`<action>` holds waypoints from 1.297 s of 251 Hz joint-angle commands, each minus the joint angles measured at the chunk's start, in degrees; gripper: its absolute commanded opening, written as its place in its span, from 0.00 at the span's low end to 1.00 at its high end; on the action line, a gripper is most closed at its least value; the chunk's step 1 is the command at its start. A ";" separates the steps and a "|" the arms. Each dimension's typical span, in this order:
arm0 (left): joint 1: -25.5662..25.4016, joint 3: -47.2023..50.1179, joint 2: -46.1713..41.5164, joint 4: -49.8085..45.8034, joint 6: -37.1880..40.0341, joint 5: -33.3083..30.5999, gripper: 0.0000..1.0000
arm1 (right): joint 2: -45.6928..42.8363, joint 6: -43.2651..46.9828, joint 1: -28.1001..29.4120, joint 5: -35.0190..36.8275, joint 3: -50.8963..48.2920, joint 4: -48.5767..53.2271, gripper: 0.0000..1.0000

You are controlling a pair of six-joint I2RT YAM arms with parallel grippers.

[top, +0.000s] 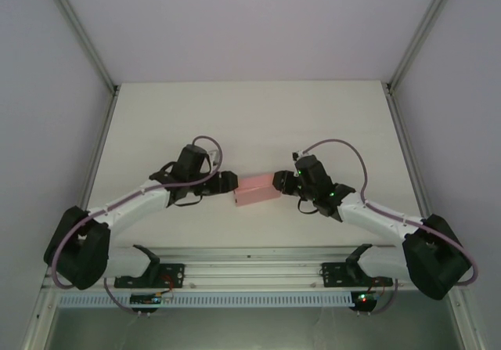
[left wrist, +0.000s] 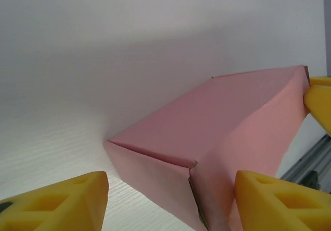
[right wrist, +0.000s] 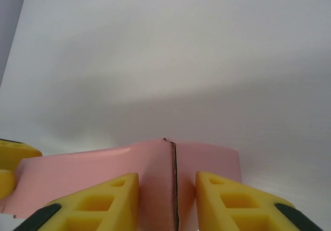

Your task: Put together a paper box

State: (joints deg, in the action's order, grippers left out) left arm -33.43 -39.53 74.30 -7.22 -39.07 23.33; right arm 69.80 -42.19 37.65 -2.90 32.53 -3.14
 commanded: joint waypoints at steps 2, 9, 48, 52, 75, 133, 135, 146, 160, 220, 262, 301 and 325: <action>0.21 3.93 0.18 5.75 1.84 5.62 0.63 | 2.92 -0.07 -0.17 -0.19 -4.26 11.13 0.33; 0.21 5.40 0.29 6.95 2.92 5.66 0.58 | 2.98 0.05 -0.43 -0.75 -4.51 10.62 0.33; 0.48 11.01 3.63 12.15 6.09 5.22 0.30 | 3.56 1.00 -2.52 -6.15 -7.24 4.99 0.22; 0.48 11.32 4.14 12.85 6.36 5.52 0.29 | 3.63 0.98 -2.79 -6.79 -7.65 4.22 0.22; 0.56 12.03 7.19 15.84 7.41 6.28 0.11 | 3.79 0.87 -3.98 -9.40 -9.63 0.21 0.16; 0.30 11.59 8.61 15.26 10.09 3.28 0.00 | 2.08 -0.10 -5.09 -11.63 -11.59 -2.84 0.06; 0.23 11.49 8.48 15.06 10.25 3.12 0.00 | 1.96 -0.13 -5.10 -11.61 -11.59 -2.80 0.06; -0.07 10.98 7.74 13.65 10.85 1.73 0.00 | 0.87 -0.02 -5.13 -11.57 -11.42 -2.55 0.10; -0.10 9.84 6.89 11.54 11.10 0.91 0.11 | -0.45 -0.12 -5.17 -11.27 -10.60 -1.21 0.14; -0.15 -0.99 3.72 0.50 11.59 -2.30 0.62 | -3.21 4.52 -6.12 -5.98 2.49 13.33 0.67; -0.08 -7.01 -1.35 -5.64 12.59 -9.64 0.99 | -3.70 9.33 -9.61 -8.41 9.53 16.66 0.98; 1.71 -10.76 -5.93 -15.95 10.63 -27.54 1.00 | -2.10 29.42 -11.20 -18.14 14.42 16.58 1.00; 4.78 -11.32 -8.63 -20.20 9.52 -34.03 1.00 | 1.16 50.28 -9.11 -22.53 20.12 25.17 1.00</action>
State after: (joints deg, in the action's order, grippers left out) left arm -31.90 -48.82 69.06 -17.15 -28.38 3.40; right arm 67.92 -20.01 26.72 -17.30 46.48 12.51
